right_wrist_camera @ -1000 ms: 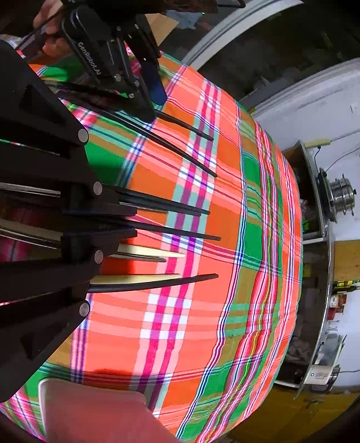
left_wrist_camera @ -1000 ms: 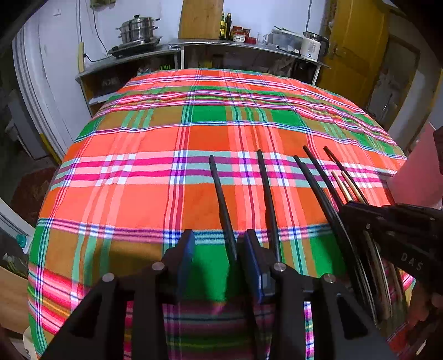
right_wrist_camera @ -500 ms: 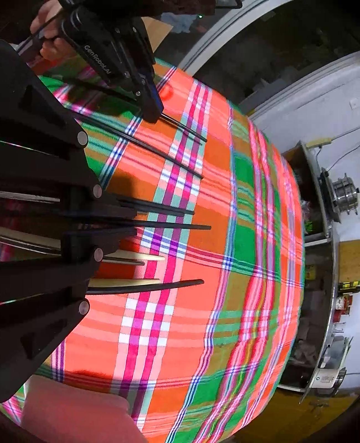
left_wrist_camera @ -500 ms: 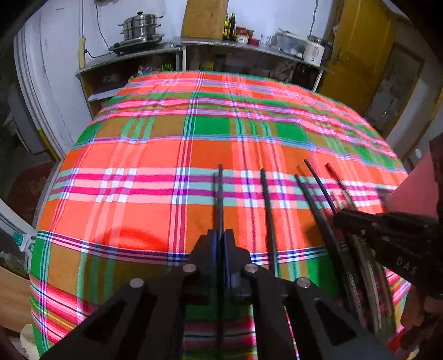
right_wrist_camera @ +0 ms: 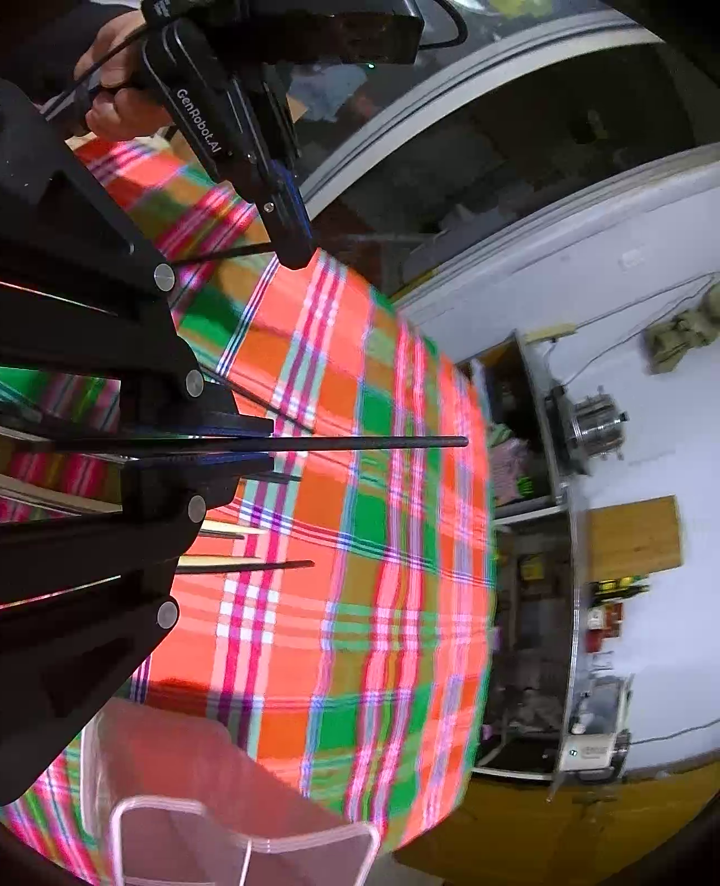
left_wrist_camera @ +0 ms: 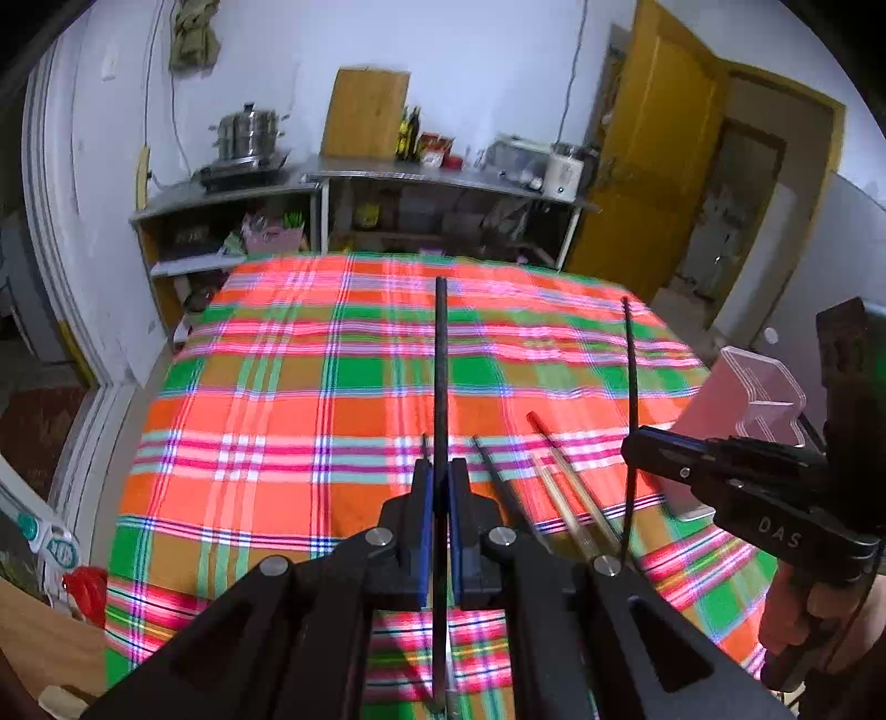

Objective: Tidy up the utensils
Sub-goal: 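Lift the black chopstick with the left tool while the right tool carries its chopstick to the pink basket, then lower the chopstick into the basket and open the left tool while the right tool releases its chopstick, then move both tools back down to the remaining chopsticks on the cloth, then grasp a black chopstick with the left tool while the right tool grasps another black chopstick, then carry the black chopstick over the pink basket with the left tool while the right tool carries its chopstick there, then open the left tool to drop its chopstick into the basket while the right tool releases its chopstick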

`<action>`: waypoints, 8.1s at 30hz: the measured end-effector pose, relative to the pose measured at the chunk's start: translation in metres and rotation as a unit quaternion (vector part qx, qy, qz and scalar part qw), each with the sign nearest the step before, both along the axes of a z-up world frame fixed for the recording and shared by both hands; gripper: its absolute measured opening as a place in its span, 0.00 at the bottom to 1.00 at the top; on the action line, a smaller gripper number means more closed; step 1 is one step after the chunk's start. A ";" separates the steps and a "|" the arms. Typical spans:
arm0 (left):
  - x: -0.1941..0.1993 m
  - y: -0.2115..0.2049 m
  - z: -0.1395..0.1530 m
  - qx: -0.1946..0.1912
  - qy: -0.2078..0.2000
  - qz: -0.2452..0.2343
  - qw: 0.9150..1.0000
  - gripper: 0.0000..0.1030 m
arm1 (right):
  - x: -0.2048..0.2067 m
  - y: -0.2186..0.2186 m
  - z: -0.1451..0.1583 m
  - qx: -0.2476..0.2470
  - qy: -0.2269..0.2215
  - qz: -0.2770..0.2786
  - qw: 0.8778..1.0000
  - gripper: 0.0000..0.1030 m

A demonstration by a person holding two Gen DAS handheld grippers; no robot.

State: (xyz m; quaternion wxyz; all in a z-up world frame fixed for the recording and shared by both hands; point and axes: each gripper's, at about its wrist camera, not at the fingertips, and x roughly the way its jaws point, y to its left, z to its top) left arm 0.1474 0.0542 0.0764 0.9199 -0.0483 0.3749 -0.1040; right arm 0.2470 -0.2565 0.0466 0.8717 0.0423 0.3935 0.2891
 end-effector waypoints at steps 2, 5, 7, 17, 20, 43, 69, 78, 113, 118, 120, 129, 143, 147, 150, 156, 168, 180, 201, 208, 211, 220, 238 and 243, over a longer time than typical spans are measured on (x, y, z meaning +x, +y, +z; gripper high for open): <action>-0.005 -0.004 0.011 0.002 -0.010 -0.003 1.000 0.05 | -0.008 -0.006 0.010 0.006 -0.012 -0.003 1.000 0.05; -0.011 -0.012 0.025 0.001 -0.021 -0.011 1.000 0.05 | -0.019 -0.016 0.022 0.013 -0.027 -0.010 0.999 0.05; -0.014 -0.018 0.033 0.001 -0.029 -0.017 0.999 0.05 | -0.026 -0.024 0.029 0.018 -0.036 -0.016 0.999 0.05; -0.018 -0.048 0.067 -0.014 -0.047 -0.047 0.998 0.05 | -0.045 -0.068 0.063 0.041 -0.073 -0.047 0.995 0.05; -0.014 -0.062 0.076 -0.023 -0.047 -0.062 0.997 0.05 | -0.047 -0.086 0.072 0.048 -0.082 -0.059 0.994 0.05; 0.034 -0.191 0.112 -0.086 -0.054 -0.162 0.981 0.05 | -0.038 -0.209 0.107 0.071 -0.120 -0.191 0.972 0.05; 0.028 -0.167 0.054 -0.112 -0.027 -0.147 0.982 0.46 | -0.028 -0.216 0.035 0.070 -0.043 -0.198 0.977 0.26; -0.018 -0.118 0.040 -0.095 -0.058 -0.103 0.988 0.48 | -0.073 -0.194 0.045 0.067 -0.087 -0.180 0.978 0.26; 0.003 -0.012 -0.105 -0.020 0.059 0.030 0.998 0.32 | -0.028 -0.041 -0.077 -0.075 0.006 -0.031 0.997 0.10; 0.016 -0.013 -0.111 -0.018 0.068 0.027 0.997 0.32 | -0.007 -0.031 -0.090 -0.090 0.021 -0.029 0.995 0.10; 0.019 -0.013 -0.113 -0.016 0.069 0.025 0.997 0.32 | 0.000 -0.030 -0.093 -0.094 0.025 -0.030 0.995 0.10; 0.028 -0.017 -0.117 -0.003 0.067 0.021 0.998 0.32 | 0.015 -0.025 -0.097 -0.102 0.033 -0.033 0.994 0.10; 0.049 -0.029 -0.115 0.055 0.073 0.030 0.995 0.21 | 0.051 -0.008 -0.097 -0.112 0.049 -0.026 0.992 0.10; 0.053 -0.031 -0.114 0.069 0.073 0.029 0.995 0.15 | 0.058 -0.005 -0.097 -0.111 0.054 -0.026 0.992 0.10; 0.056 -0.032 -0.113 0.071 0.075 0.027 0.994 0.07 | 0.059 0.000 -0.100 -0.115 0.056 -0.021 0.992 0.07; 0.060 -0.030 -0.112 0.057 0.081 0.025 0.995 0.05 | 0.058 -0.001 -0.099 -0.111 0.061 -0.026 0.992 0.05; 0.033 -0.018 -0.064 -0.008 0.043 0.018 0.999 0.05 | 0.031 -0.015 -0.054 -0.064 0.022 -0.029 0.997 0.05; -0.005 -0.022 -0.004 -0.032 -0.011 -0.004 0.999 0.05 | -0.014 -0.038 0.006 -0.013 -0.037 -0.036 0.999 0.05; -0.041 -0.078 0.049 -0.072 -0.031 -0.082 0.994 0.05 | -0.077 -0.114 0.054 0.034 -0.087 -0.098 0.991 0.05; -0.038 -0.120 0.065 -0.087 -0.034 -0.127 0.988 0.05 | -0.086 -0.153 0.068 0.044 -0.097 -0.137 0.985 0.05; -0.033 -0.137 0.077 -0.092 -0.043 -0.138 0.985 0.05 | -0.088 -0.168 0.078 0.049 -0.106 -0.154 0.981 0.05; -0.005 -0.163 0.117 -0.110 -0.077 -0.148 0.980 0.05 | -0.079 -0.199 0.110 0.062 -0.144 -0.190 0.969 0.05; 0.048 -0.187 0.075 -0.106 -0.047 -0.126 0.985 0.05 | -0.038 -0.209 0.071 0.061 -0.109 -0.208 0.970 0.05; 0.055 -0.195 0.052 -0.102 -0.023 -0.130 0.986 0.05 | -0.026 -0.208 0.050 0.055 -0.082 -0.207 0.973 0.05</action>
